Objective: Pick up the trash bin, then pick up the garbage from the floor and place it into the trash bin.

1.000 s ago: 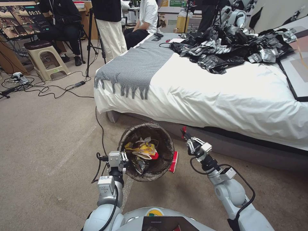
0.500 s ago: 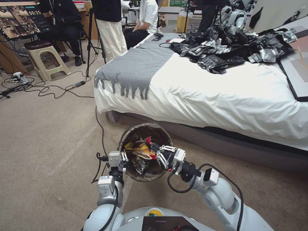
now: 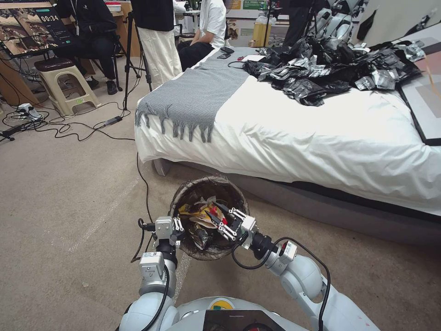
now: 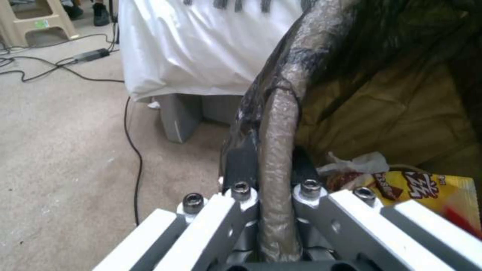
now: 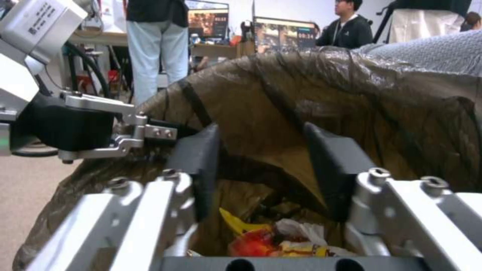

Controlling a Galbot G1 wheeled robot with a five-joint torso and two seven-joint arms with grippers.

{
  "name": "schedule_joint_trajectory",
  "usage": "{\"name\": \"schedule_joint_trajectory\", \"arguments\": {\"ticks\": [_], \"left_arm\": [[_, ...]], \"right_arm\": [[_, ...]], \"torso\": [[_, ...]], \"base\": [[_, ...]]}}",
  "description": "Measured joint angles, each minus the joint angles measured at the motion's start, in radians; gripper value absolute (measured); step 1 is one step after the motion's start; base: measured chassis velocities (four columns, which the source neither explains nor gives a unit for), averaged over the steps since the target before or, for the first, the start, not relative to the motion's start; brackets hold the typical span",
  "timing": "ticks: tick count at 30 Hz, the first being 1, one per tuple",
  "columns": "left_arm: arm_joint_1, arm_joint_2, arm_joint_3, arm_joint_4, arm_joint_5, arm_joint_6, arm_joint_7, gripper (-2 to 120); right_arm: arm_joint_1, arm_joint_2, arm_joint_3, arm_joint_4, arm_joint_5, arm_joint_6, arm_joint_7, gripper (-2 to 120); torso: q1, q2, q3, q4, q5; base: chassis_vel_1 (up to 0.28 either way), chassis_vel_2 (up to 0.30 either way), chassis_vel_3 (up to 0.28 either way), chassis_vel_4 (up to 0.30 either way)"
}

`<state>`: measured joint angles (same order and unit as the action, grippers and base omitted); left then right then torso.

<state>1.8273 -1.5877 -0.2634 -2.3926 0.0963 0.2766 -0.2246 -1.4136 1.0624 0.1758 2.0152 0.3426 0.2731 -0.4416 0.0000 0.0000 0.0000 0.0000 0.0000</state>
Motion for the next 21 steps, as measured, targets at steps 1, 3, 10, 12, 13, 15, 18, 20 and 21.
{"name": "schedule_joint_trajectory", "arguments": {"ticks": [1, 3, 10, 12, 13, 15, 18, 20, 21], "left_arm": [[0.0, 0.0, 0.0, 0.0, 0.0, 0.0, 0.0, 0], [0.0, 0.0, 0.0, 0.0, 0.0, 0.0, 0.0, 0], [0.0, 0.0, 0.0, 0.0, 0.0, 0.0, 0.0, 0], [0.0, 0.0, 0.0, 0.0, 0.0, 0.0, 0.0, 0], [0.0, 0.0, 0.0, 0.0, 0.0, 0.0, 0.0, 0], [0.0, 0.0, 0.0, 0.0, 0.0, 0.0, 0.0, 0], [0.0, 0.0, 0.0, 0.0, 0.0, 0.0, 0.0, 0], [0.0, 0.0, 0.0, 0.0, 0.0, 0.0, 0.0, 0], [0.0, 0.0, 0.0, 0.0, 0.0, 0.0, 0.0, 0]], "right_arm": [[0.0, 0.0, 0.001, 0.0, -0.003, 0.001, 0.0, 51], [0.0, 0.0, 0.002, 0.0, -0.004, 0.001, 0.0, 56], [-0.006, 0.002, 0.01, 0.008, -0.013, 0.004, 0.001, 84], [-0.007, 0.002, 0.012, 0.015, -0.014, 0.005, 0.003, 89], [-0.008, 0.003, 0.015, 0.024, -0.015, 0.005, 0.007, 95], [-0.008, 0.006, 0.019, 0.034, -0.016, 0.006, 0.014, 97], [-0.007, 0.02, 0.044, 0.083, -0.014, 0.01, 0.048, 100], [-0.018, 0.039, 0.085, 0.175, -0.015, 0.0, 0.152, 100], [-0.018, 0.039, 0.085, 0.175, -0.015, 0.0, 0.152, 100]], "torso": [[0.0, 0.0, 0.0, 0.0, 0.0], [0.0, 0.0, 0.0, 0.0, 0.0], [0.0, 0.0, 0.0, 0.0, 0.0], [0.0, 0.0, 0.0, 0.0, 0.0], [0.0, 0.0, 0.0, 0.0, 0.0], [0.0, 0.0, 0.0, 0.0, 0.0], [0.0, 0.0, 0.0, 0.0, -0.0001], [0.0, 0.0, 0.0, 0.0001, -0.0001], [0.0, 0.0, 0.0, 0.0001, -0.0001]], "base": [[0.0, 0.0, 0.0, 0.0], [0.0, 0.0, 0.0, 0.0], [0.0, 0.0, 0.0, 0.0], [0.0, 0.0, 0.0, 0.0], [0.0, 0.0, 0.0, 0.0], [0.0, 0.0, 0.0, 0.0], [0.0, 0.0, 0.0, 0.0], [0.0, 0.0, 0.0, 0.0], [0.0, 0.0, 0.0, 0.0]]}}
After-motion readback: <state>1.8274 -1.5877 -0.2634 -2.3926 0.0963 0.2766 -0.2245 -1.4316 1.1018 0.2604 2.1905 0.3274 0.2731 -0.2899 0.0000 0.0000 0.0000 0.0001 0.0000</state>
